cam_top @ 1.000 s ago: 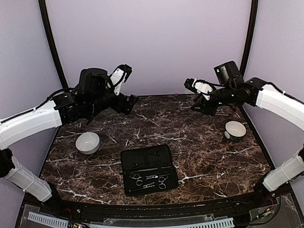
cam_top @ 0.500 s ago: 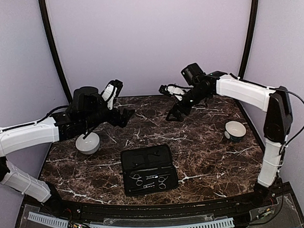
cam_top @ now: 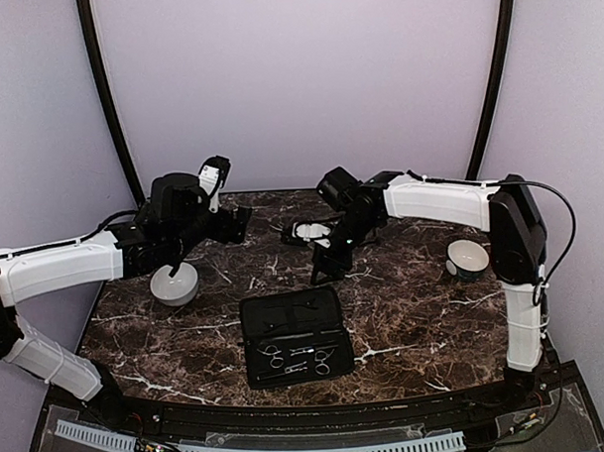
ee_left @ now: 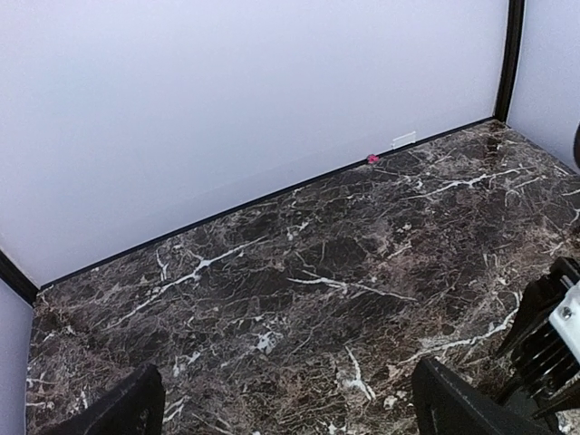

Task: Sort the hair-cutting tools

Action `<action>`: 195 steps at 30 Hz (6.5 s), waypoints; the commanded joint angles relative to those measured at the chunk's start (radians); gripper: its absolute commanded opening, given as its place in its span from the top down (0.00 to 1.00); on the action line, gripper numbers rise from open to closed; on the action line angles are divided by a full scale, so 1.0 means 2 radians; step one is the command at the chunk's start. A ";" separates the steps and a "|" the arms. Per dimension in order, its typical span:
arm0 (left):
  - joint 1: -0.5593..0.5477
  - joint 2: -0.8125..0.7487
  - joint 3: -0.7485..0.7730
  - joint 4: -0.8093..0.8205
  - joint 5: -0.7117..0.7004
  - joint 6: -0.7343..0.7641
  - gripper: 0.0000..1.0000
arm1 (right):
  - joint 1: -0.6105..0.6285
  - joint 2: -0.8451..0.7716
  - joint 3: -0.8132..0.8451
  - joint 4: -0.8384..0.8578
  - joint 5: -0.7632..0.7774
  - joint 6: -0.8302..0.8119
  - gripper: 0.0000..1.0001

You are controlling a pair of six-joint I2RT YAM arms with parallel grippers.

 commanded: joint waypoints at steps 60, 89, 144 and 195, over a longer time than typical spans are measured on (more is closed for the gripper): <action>0.000 0.013 0.025 -0.038 0.077 0.035 0.17 | 0.057 -0.200 -0.256 0.082 0.164 -0.032 0.91; 0.009 0.204 0.150 -0.202 0.227 -0.078 0.18 | -0.005 -0.280 -0.271 0.061 0.083 0.011 0.47; 0.093 0.270 0.179 -0.215 0.714 -0.060 0.39 | -0.081 -0.305 -0.288 0.130 0.156 0.104 0.00; 0.114 0.158 0.152 -0.308 0.420 0.140 0.44 | 0.092 -0.209 -0.239 0.106 0.127 -0.044 0.42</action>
